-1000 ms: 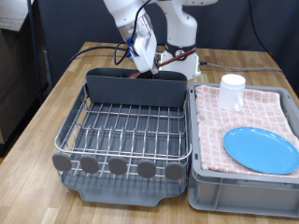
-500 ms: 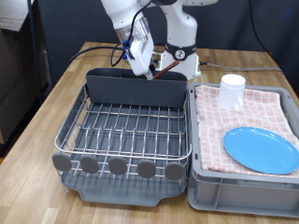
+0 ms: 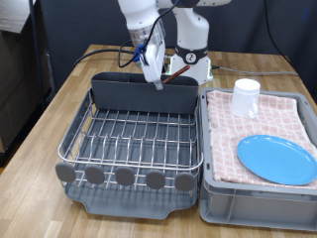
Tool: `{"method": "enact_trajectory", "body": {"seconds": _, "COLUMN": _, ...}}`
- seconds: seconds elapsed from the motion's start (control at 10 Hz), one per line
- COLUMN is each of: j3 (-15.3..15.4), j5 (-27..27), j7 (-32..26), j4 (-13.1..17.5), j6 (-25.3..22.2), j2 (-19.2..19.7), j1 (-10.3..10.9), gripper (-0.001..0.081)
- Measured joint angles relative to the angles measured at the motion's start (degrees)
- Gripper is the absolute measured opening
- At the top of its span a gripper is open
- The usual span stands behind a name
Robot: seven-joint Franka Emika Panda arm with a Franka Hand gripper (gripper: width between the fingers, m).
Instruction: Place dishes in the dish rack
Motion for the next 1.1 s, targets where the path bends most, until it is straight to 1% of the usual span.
{"method": "enact_trajectory", "body": {"seconds": 0.3, "j3": 5.02, "j5": -5.64, "j7": 9.52, "j4": 0.49, "j6": 0.09, "j2": -0.92, "j1": -0.9, "gripper": 0.0802}}
{"method": "enact_trajectory", "body": {"seconds": 0.5, "j3": 7.36, "j5": -7.52, "j7": 13.42, "j4": 0.61, "j6": -0.48, "j2": -2.52, "j1": -1.06, "gripper": 0.0803}}
{"method": "enact_trajectory", "body": {"seconds": 0.9, "j3": 12.15, "j5": -11.54, "j7": 20.0, "j4": 1.48, "j6": -5.76, "j2": -7.67, "j1": -1.86, "gripper": 0.0803}}
{"method": "enact_trajectory", "body": {"seconds": 1.1, "j3": 14.76, "j5": -12.9, "j7": 21.71, "j4": 2.32, "j6": -8.25, "j2": -10.0, "j1": -1.85, "gripper": 0.0803}}
